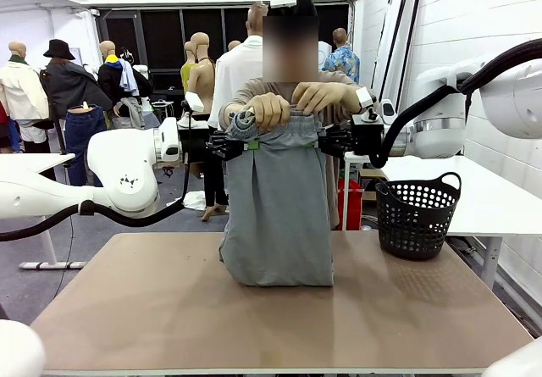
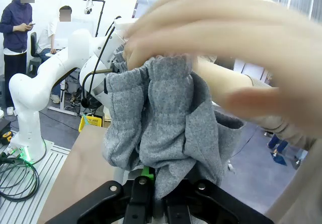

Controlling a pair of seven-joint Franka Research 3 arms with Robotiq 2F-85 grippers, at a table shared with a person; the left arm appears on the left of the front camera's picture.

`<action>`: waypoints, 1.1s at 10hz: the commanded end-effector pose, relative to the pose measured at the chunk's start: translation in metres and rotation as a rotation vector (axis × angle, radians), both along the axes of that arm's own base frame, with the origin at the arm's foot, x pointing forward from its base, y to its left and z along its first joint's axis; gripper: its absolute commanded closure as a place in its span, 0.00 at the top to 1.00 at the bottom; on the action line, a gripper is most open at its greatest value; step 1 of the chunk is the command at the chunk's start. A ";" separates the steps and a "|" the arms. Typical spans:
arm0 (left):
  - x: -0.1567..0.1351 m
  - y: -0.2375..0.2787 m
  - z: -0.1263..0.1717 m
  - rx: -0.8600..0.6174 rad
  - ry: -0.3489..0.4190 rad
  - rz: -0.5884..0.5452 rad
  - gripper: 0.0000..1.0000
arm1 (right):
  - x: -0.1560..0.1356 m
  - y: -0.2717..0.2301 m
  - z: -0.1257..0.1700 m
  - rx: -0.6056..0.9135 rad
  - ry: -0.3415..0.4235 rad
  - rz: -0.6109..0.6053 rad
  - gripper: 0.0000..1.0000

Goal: Fold the training pants.
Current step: Release the ends of the Training pants and then grab the overlapped ends.

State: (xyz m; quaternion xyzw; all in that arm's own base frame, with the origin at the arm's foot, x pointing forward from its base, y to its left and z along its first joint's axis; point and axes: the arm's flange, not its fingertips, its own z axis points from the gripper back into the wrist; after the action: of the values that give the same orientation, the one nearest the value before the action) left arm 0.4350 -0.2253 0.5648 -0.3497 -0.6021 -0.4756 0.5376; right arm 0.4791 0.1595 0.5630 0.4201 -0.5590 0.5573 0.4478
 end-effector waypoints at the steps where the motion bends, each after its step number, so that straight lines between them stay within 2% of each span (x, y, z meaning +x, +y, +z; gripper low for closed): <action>1: -0.001 -0.002 0.001 -0.010 -0.002 0.019 0.00 | -0.001 0.001 0.002 0.004 0.000 0.000 0.00; 11: -0.001 -0.002 0.001 -0.010 -0.002 0.019 0.00 | -0.001 0.001 0.002 0.004 0.000 0.000 0.00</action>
State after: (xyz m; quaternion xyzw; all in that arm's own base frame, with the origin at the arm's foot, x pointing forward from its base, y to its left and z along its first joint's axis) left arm 0.4351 -0.2250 0.5651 -0.3496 -0.6032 -0.4745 0.5373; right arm 0.4791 0.1595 0.5631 0.4201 -0.5590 0.5573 0.4478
